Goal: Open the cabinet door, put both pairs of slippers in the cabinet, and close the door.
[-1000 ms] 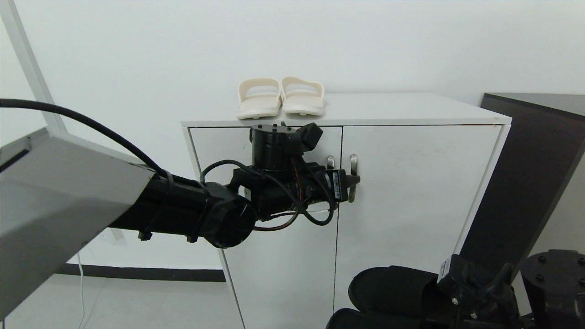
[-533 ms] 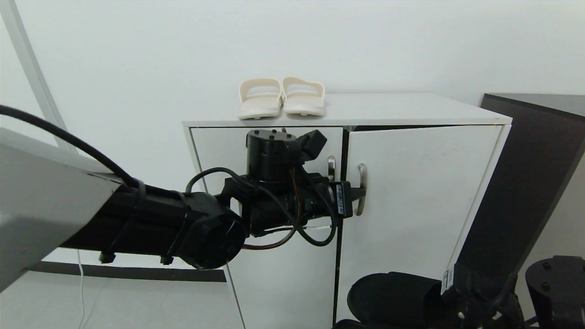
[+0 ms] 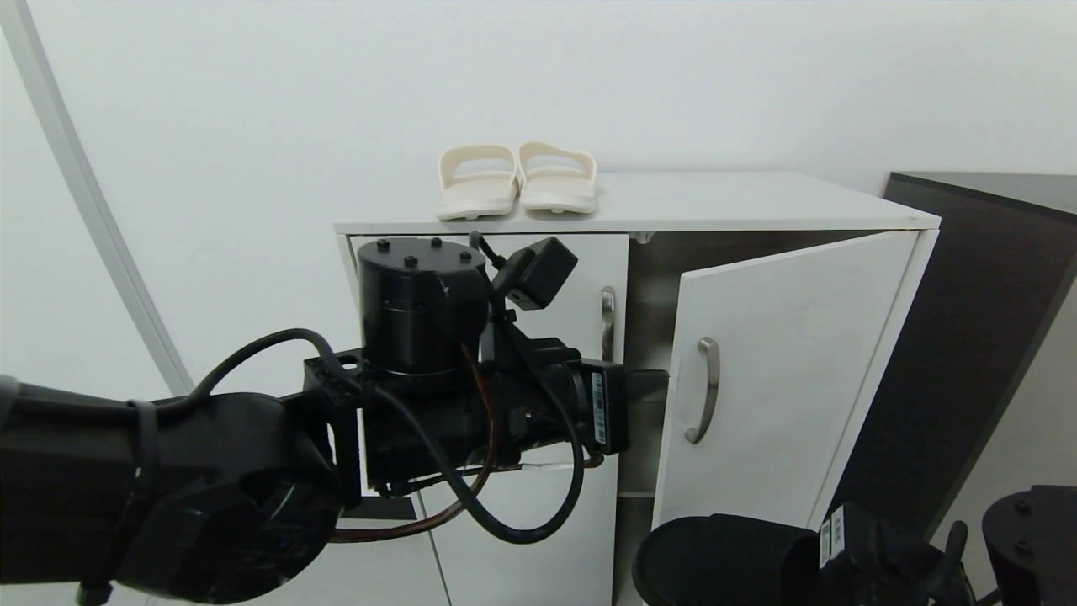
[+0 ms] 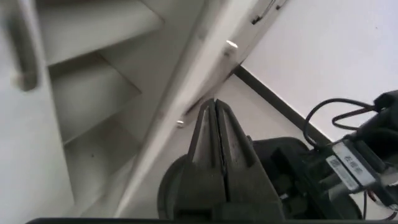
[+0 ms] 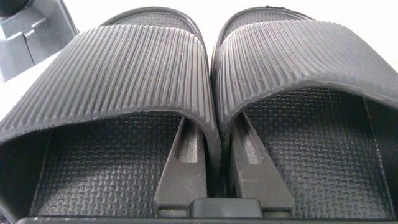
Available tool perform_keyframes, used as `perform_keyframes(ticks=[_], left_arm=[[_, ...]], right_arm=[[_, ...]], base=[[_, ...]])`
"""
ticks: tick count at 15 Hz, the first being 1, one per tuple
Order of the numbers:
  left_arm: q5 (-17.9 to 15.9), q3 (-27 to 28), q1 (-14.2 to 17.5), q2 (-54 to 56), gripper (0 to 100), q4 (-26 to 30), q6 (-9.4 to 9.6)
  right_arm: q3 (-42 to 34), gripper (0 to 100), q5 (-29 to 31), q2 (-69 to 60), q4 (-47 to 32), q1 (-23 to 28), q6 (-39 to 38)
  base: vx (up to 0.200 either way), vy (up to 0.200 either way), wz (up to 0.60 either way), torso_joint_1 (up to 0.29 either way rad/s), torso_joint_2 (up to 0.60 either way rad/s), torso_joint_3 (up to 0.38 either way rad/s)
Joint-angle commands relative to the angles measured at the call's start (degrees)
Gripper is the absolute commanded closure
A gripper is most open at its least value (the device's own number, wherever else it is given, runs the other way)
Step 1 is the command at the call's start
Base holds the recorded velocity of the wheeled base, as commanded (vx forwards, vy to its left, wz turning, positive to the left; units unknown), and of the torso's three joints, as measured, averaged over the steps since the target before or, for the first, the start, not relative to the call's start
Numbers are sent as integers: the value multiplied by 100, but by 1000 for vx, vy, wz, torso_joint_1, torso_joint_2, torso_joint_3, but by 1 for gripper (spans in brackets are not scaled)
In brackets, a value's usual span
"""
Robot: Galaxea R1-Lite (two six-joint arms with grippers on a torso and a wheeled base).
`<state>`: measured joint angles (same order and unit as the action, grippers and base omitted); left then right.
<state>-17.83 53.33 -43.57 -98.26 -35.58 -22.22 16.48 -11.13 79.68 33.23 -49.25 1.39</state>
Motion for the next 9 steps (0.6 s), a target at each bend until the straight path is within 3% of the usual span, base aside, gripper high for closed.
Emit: perform_keyframes(ticks=[1, 5, 7, 9], left_arm=[[-1, -86, 121, 79, 100, -142, -54], [8, 142, 261, -695, 100, -898, -133], [8, 511, 279, -1055, 100, -1012, -414], [43, 793, 279, -1336, 100, -1029, -432]], right_arm=[[-31, 100, -3, -5, -10, -85, 2], [-136, 100, -30, 13, -1, -287, -7], [-145, 100, -30, 30, -1, -313, -7], [-136, 100, -30, 101, 17, -313, -7]], base=[[0, 0, 0, 0, 0, 0], [0, 0, 0, 0, 0, 0], [0, 0, 0, 0, 0, 0], [0, 0, 0, 0, 0, 0]])
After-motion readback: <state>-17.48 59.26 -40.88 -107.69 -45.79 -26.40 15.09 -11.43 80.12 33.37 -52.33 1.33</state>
